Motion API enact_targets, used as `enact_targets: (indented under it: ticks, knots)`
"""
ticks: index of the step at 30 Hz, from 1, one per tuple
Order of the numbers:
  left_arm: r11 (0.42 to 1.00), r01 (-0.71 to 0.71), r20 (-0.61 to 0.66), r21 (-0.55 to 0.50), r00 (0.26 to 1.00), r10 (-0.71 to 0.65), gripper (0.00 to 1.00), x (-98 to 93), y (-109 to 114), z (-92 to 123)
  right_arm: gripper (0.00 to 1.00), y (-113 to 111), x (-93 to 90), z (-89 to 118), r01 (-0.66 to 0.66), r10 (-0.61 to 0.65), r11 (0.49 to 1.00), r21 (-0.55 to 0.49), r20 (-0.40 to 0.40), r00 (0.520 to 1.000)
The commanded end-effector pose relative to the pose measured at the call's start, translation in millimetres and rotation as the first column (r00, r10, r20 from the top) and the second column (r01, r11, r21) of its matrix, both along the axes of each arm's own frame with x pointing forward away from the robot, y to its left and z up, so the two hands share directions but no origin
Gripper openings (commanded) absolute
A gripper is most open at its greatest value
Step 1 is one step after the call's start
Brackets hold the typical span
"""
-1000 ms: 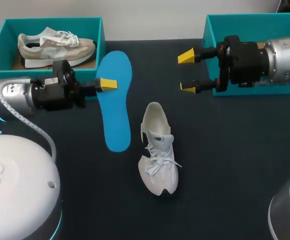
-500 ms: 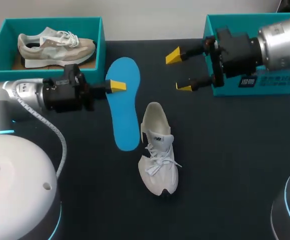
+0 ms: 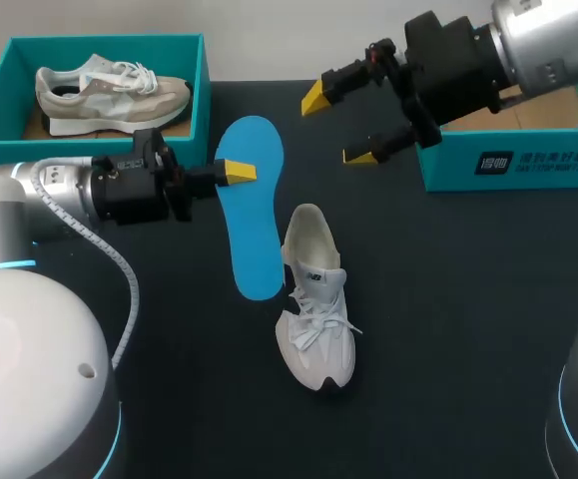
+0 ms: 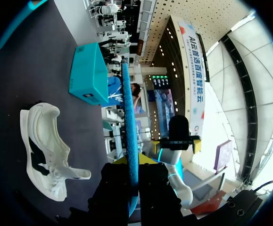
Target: Take the shoe out of the shoebox, open the shoe tongue, remove and reinsert the insole, then place the shoe into the shoebox
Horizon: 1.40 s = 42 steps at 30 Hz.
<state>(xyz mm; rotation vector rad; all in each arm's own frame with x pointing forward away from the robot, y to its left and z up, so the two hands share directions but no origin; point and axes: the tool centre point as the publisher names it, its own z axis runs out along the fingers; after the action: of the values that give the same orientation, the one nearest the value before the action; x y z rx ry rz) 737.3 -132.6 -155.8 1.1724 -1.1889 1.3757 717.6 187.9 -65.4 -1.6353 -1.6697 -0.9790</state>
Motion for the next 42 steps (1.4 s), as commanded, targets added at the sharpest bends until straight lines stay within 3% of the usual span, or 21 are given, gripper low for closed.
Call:
enact_targets:
  ticks: [1, 7, 8, 12, 17, 20, 31, 38, 42]
  knots:
    - [1.000, 0.000, 0.000, 0.002, 1.000, 0.000, 0.00, -1.3, 0, 0, 1.00, 2, 1.4, 1, 0.003, -0.004, 0.999, -0.046, -0.004, 1.000]
    - [1.000, 0.000, 0.000, 0.002, 1.000, 0.000, 0.00, -1.3, 0, 0, 1.00, 2, 1.4, 1, 0.003, -0.004, 0.999, -0.046, -0.004, 1.000]
    - [1.000, 0.000, 0.000, 0.002, 1.000, 0.000, 0.00, -1.3, 0, 0, 1.00, 4, 2.9, -1, -0.014, 0.008, 0.989, -0.148, -0.040, 0.999]
    - [1.000, 0.000, 0.000, 0.002, 1.000, 0.000, 0.00, -1.3, 0, 0, 1.00, 12, 4.7, -5, 0.003, -0.022, 0.932, -0.363, -0.047, 0.999]
    - [1.000, 0.000, 0.000, 0.002, 1.000, 0.000, 0.00, -1.3, 0, 0, 1.00, 21, 3.3, -4, 0.047, -0.062, 0.860, -0.508, -0.012, 0.998]
    - [1.000, 0.000, 0.000, 0.002, 1.000, 0.000, 0.00, -1.3, 0, 0, 1.00, 27, 2.4, 0, 0.072, -0.071, 0.829, -0.554, 0.023, 0.997]
    - [1.000, 0.000, 0.000, 0.002, 1.000, 0.000, 0.00, -1.3, 0, 0, 1.00, 47, -2.1, 9, 0.039, -0.033, 0.693, -0.720, 0.022, 0.999]
    - [1.000, 0.000, 0.000, 0.002, 1.000, 0.000, 0.00, -1.3, 0, 0, 1.00, 59, -5.6, 11, 0.079, -0.034, 0.598, -0.798, 0.073, 0.997]
    - [1.000, 0.000, 0.000, 0.002, 1.000, 0.000, 0.00, -1.3, 0, 0, 1.00, 64, -4.5, 9, 0.091, -0.041, 0.568, -0.818, 0.082, 0.996]
